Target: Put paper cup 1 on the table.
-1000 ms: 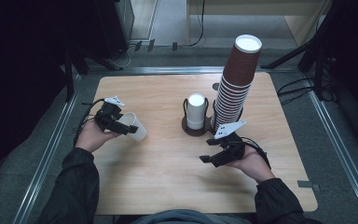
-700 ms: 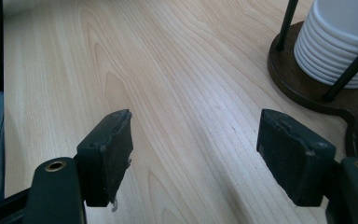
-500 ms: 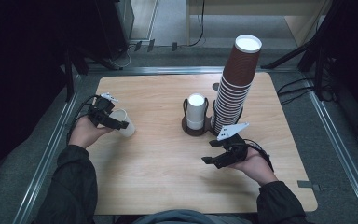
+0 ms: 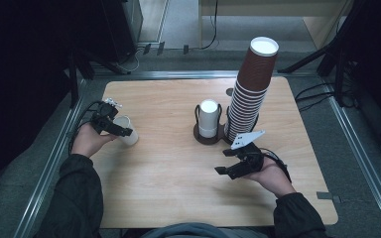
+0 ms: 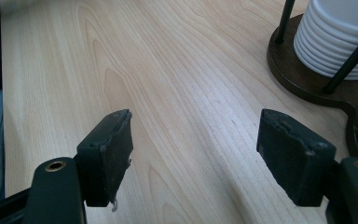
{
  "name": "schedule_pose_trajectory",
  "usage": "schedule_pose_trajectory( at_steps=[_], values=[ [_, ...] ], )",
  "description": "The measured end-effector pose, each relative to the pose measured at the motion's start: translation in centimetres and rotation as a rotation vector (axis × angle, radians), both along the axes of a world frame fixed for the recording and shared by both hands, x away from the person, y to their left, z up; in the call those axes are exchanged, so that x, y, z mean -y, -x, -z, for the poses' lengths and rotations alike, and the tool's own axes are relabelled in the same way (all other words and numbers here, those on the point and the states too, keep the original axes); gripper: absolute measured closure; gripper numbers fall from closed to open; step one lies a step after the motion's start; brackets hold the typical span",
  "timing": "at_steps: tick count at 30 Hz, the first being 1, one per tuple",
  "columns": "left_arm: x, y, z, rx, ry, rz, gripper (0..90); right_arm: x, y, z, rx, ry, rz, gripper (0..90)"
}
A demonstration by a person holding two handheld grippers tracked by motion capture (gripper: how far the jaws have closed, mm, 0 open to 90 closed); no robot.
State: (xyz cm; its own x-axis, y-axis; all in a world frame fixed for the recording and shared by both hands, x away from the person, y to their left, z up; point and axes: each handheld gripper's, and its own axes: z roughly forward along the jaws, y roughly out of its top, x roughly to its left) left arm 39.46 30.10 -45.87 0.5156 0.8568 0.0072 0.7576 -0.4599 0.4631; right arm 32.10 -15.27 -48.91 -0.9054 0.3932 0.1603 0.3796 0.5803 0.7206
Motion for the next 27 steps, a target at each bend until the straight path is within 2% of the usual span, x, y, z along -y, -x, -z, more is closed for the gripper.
schedule_pose_trajectory(
  at_steps=[18, 27],
  values=[
    [0.66, -0.26, 0.76, -0.008, -0.021, 0.022, 14.1, -0.06, 0.05, 0.02, -0.005, 0.005, 0.0, 26.9],
    [0.78, -0.25, 0.81, -0.004, -0.006, 0.037, 9.6, -0.06, 0.07, 0.02, -0.005, 0.006, -0.001, 26.9]
  ],
)
